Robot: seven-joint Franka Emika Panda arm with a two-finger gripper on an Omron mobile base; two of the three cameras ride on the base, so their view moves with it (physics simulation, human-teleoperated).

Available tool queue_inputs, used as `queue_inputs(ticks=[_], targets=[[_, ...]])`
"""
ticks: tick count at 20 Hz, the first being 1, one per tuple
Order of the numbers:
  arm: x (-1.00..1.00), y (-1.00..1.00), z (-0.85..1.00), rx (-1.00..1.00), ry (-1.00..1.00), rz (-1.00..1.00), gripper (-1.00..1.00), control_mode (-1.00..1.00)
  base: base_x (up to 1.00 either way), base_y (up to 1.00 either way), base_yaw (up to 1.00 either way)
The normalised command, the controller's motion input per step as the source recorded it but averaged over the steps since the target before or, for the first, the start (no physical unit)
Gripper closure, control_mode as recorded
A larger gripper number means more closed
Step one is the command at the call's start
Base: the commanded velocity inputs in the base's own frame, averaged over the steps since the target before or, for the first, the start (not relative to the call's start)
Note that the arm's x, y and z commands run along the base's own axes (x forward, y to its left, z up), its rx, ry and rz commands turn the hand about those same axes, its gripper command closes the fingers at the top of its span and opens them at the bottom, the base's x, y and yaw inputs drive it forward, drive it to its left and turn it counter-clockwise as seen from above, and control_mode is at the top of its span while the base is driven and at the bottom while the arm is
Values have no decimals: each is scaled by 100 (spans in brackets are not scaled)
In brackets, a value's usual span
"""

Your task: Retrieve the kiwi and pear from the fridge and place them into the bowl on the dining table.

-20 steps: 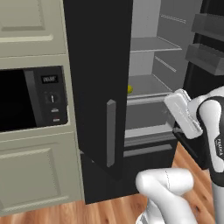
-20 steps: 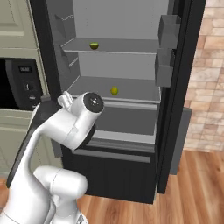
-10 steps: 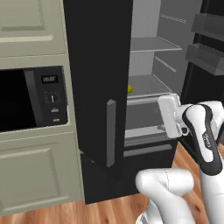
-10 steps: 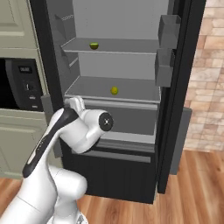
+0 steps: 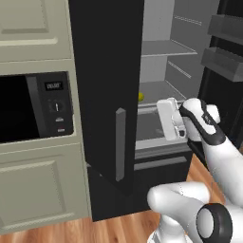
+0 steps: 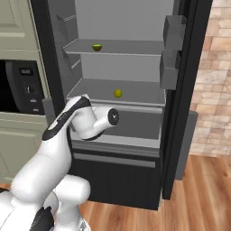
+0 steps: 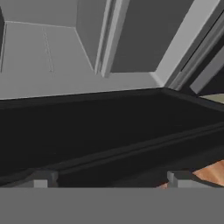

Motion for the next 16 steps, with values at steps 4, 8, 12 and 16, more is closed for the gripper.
queue_inputs(ticks=[4, 8, 12, 16], targets=[[46, 15, -23, 0, 0, 13, -100, -100, 0, 0, 0], [22, 50, -47, 0, -1, 11, -100, -100, 0, 0, 0], [21, 72, -49, 0, -11, 10, -100, -100, 0, 0, 0], [0, 82, -20, 0, -21, 5, -100, -100, 0, 0, 0]])
